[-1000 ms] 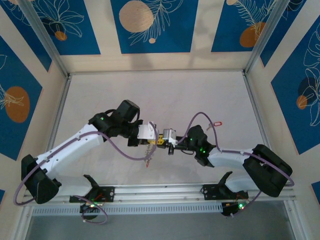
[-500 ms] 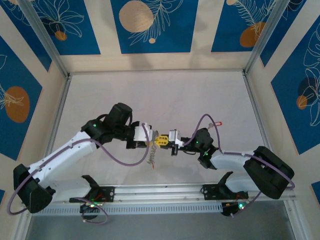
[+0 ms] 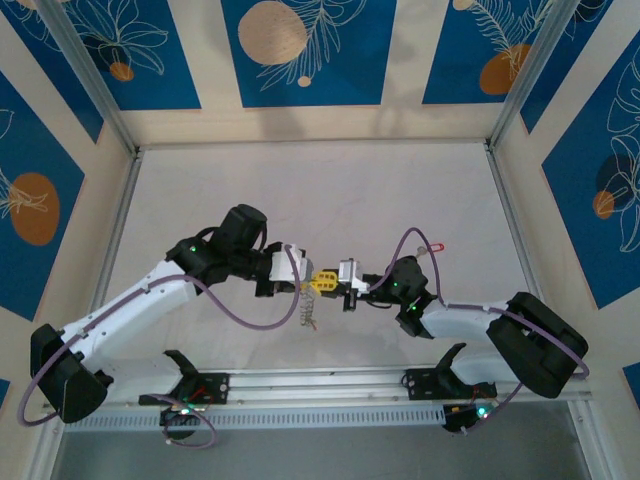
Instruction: Put the keys on the keyring
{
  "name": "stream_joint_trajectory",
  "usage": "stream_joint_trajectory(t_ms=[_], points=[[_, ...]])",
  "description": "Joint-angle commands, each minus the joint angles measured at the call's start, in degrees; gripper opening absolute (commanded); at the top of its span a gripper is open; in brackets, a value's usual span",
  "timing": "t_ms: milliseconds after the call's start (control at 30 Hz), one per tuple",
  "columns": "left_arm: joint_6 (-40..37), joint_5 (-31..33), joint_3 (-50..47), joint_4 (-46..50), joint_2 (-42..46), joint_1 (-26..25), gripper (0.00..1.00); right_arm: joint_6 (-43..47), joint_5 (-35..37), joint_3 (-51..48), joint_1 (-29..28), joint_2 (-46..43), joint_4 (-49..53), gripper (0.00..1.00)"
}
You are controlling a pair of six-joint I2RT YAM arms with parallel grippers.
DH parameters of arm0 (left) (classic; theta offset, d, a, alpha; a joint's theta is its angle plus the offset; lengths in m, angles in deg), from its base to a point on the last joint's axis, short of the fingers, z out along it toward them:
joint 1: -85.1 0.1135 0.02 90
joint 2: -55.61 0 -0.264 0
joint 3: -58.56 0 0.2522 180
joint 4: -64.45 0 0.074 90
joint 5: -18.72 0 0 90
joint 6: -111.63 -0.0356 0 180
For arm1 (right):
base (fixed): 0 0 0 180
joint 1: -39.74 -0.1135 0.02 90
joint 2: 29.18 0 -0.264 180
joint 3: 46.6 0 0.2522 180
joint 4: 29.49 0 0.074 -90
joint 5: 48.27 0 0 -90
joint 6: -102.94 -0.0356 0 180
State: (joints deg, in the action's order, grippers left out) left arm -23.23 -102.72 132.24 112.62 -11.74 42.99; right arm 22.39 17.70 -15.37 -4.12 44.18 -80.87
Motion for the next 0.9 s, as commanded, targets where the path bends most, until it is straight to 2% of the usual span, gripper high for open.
stream_joint_trajectory(t_ms=[0,167,400,567,667,700,733,800,867], points=[[0.1,-4.1,-0.8,-2.7,0.3,0.5,0.09,-0.2,-0.7,1.2,-0.2,0.6,-3.3,0.00],[1.2,-7.6,-2.2,-6.5,0.4,0.5,0.02,-0.4,0.0,1.3,-0.3,1.5,-3.6,0.00],[0.9,-7.7,-2.9,-6.7,-0.2,0.5,0.00,-1.0,1.5,1.1,-0.4,2.0,-4.8,0.01],[-1.8,-3.0,-3.2,-4.7,0.8,0.4,0.00,1.0,6.3,-0.4,-0.2,0.3,-2.4,0.21],[-4.6,1.6,-3.6,-3.7,1.8,-0.1,0.00,4.9,9.0,-0.3,0.1,-3.9,8.0,0.26],[-5.3,3.7,-3.8,-3.6,2.1,-0.5,0.00,5.5,10.4,0.1,0.3,-5.1,11.9,0.31],[-5.6,5.3,-4.1,-4.0,2.3,-0.7,0.00,4.9,11.7,0.6,0.8,-5.9,15.0,0.36],[-5.7,8.0,-4.8,-5.2,2.6,-1.0,0.00,1.8,12.8,0.2,2.8,-8.0,18.0,0.40],[-5.1,9.4,-4.6,-5.5,2.5,-1.0,0.00,-4.4,13.5,-1.3,5.7,-10.1,18.4,0.51]])
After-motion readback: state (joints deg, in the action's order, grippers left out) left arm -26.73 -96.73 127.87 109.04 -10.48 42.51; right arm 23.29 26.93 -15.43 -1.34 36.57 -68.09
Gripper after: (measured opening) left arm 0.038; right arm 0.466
